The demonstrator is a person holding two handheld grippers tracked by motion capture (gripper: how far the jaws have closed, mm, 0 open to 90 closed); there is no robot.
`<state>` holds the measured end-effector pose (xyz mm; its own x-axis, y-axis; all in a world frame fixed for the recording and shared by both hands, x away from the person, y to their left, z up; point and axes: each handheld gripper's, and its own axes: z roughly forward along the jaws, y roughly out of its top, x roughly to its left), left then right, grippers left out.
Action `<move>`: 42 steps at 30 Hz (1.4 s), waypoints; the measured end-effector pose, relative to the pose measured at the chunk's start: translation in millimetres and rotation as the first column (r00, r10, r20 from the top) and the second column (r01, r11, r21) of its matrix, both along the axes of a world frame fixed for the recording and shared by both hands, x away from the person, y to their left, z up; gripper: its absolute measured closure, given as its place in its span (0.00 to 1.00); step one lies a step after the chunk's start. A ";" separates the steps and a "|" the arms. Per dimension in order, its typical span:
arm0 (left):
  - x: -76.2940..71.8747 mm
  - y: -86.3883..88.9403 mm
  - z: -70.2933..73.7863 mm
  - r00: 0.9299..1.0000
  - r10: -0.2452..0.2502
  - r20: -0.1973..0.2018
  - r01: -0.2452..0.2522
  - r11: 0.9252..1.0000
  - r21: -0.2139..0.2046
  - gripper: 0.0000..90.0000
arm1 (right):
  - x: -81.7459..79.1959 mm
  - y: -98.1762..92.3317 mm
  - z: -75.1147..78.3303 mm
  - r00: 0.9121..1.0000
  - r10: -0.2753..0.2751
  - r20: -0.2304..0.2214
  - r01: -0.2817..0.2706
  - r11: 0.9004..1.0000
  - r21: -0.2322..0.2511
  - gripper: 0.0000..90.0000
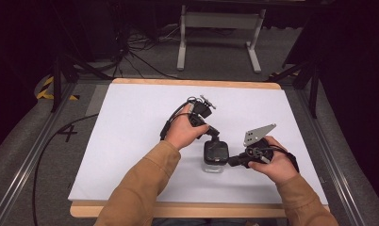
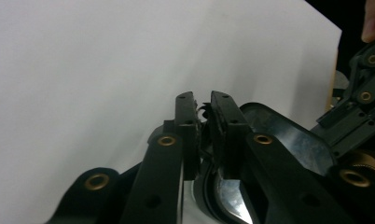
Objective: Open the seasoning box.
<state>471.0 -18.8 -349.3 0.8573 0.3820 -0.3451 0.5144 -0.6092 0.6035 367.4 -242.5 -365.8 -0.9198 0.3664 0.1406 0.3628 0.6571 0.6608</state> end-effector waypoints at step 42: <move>-102.9 41.2 18.9 0.980 -0.135 0.147 0.141 0.990 -0.031 0.96 | 3.6 -1.4 14.3 0.993 -0.067 0.097 0.055 0.991 0.122 1.00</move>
<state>368.1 22.5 -330.4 0.9427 0.2445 -0.2271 0.3329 -0.6417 0.6909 371.1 -244.0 -351.6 -0.9080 0.4082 0.0943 0.3273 0.5506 0.7679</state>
